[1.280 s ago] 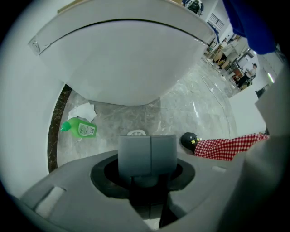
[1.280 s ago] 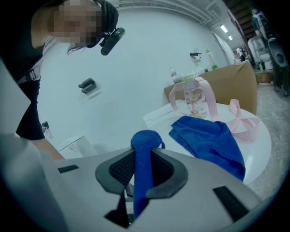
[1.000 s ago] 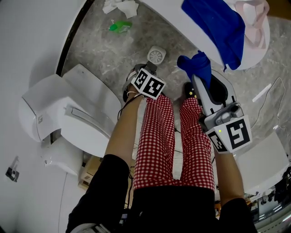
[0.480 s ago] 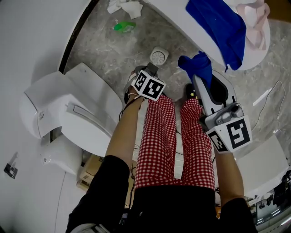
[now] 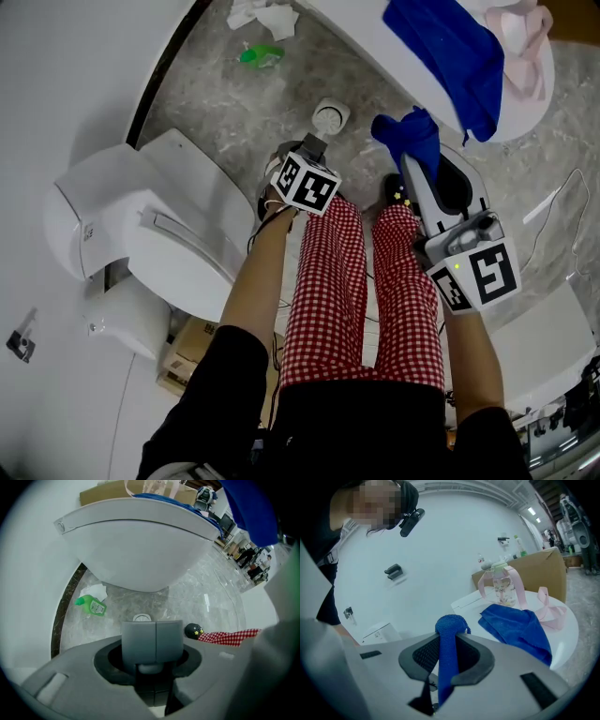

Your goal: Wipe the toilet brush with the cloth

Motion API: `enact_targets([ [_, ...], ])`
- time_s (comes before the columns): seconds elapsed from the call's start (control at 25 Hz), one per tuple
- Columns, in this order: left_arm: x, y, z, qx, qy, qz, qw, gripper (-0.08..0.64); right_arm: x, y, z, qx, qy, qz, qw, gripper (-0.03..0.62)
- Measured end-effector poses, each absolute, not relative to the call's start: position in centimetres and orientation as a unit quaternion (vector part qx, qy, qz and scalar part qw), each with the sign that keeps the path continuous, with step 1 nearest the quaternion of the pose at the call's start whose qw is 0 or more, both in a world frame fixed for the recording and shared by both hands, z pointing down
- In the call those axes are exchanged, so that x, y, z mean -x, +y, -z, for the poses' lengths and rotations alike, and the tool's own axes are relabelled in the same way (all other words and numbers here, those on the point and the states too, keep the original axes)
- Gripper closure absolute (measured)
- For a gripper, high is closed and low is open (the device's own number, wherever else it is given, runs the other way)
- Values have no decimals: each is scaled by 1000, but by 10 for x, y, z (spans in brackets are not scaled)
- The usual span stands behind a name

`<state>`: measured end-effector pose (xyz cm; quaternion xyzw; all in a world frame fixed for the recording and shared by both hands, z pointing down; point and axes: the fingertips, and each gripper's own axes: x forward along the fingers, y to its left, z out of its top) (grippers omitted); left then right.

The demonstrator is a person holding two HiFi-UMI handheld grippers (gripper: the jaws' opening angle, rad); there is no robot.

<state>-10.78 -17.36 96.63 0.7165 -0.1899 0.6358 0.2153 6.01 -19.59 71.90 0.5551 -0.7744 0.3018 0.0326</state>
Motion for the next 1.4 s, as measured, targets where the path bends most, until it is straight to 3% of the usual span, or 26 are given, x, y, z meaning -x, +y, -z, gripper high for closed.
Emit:
enact_targets([
  [1.4, 127, -161, -917, -735, -239, -591, 229, 397, -33, -196, -677, -542, -792, -281, 22, 528],
])
